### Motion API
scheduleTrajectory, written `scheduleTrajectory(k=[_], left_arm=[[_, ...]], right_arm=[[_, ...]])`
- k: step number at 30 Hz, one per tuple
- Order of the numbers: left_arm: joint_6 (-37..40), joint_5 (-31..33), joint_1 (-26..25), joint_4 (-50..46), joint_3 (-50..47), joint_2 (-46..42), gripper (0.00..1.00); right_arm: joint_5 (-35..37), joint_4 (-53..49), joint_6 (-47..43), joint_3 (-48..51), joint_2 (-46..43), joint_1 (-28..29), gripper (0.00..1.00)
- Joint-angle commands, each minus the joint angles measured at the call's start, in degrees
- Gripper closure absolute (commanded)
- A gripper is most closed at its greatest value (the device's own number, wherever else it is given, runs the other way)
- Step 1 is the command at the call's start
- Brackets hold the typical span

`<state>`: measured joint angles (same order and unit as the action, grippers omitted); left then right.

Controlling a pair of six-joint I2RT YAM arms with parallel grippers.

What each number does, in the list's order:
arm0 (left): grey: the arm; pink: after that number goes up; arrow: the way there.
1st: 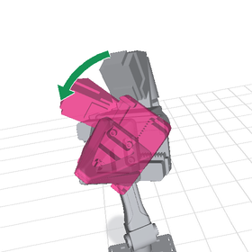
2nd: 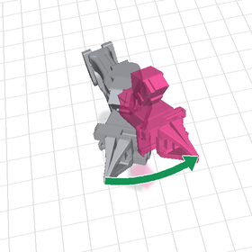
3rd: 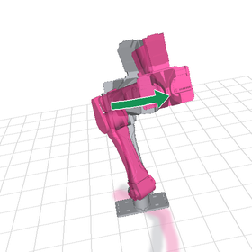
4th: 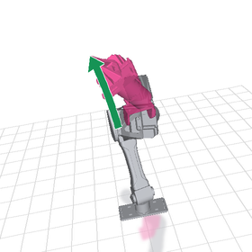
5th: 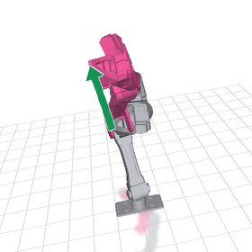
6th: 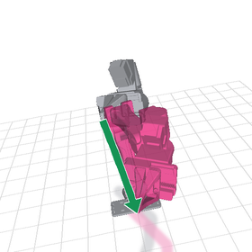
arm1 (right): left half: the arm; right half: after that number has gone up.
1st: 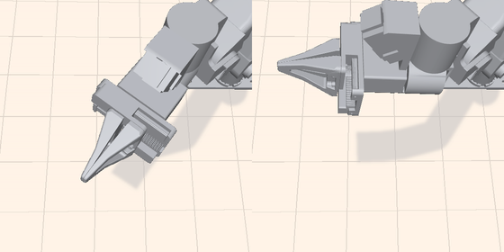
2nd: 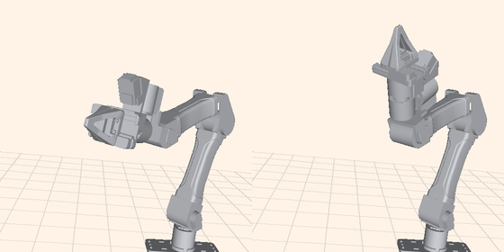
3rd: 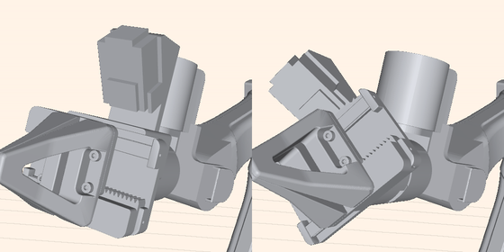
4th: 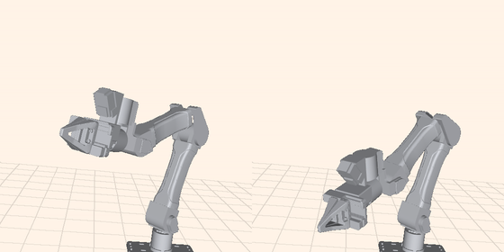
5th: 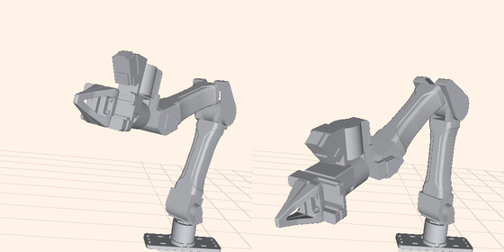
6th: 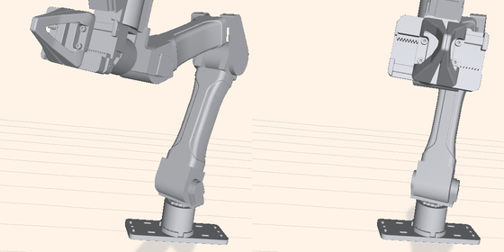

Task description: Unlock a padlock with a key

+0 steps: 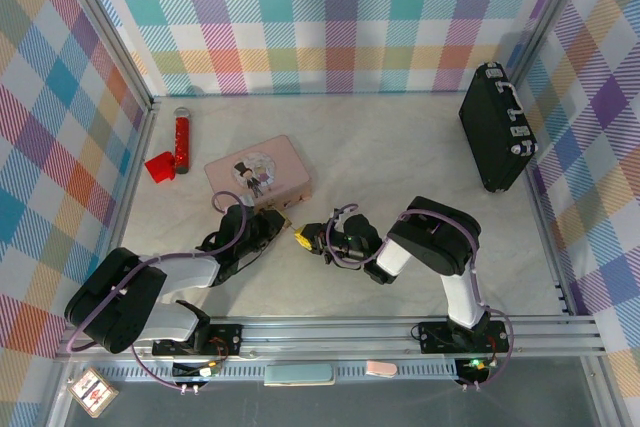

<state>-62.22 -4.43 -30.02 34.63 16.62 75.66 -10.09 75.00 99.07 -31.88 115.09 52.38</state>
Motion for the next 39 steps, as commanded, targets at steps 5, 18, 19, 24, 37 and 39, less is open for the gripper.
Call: scheduleTrajectory(k=[5, 18, 19, 24, 37, 39], left_arm=[[-0.96, -0.41, -1.97, 6.24, 0.71, -2.40, 1.00], [-1.68, 0.03, -3.00, 7.22, 0.35, -2.65, 1.00], [-1.68, 0.02, -3.02, 7.08, 0.34, -2.83, 1.00], [-1.94, 0.03, -3.20, 6.05, 0.25, -4.22, 1.00], [-1.94, 0.49, -4.58, 4.97, -1.24, -6.22, 1.00], [-2.01, 0.60, -4.78, 4.93, -1.41, -6.47, 1.00]], right_arm=[[0.70, 4.19, 0.73, -0.31, 1.00, 0.35, 1.00], [0.96, 4.28, 0.41, -0.11, 0.48, 0.44, 1.00], [0.99, 4.34, 0.48, -0.09, 0.62, 0.44, 1.00], [1.30, 5.32, 0.92, -0.32, 1.40, 0.44, 1.00], [0.11, 5.42, 0.92, -2.09, 1.98, -0.09, 1.00], [-0.02, 5.55, 0.85, -2.34, 2.00, -0.09, 1.00]])
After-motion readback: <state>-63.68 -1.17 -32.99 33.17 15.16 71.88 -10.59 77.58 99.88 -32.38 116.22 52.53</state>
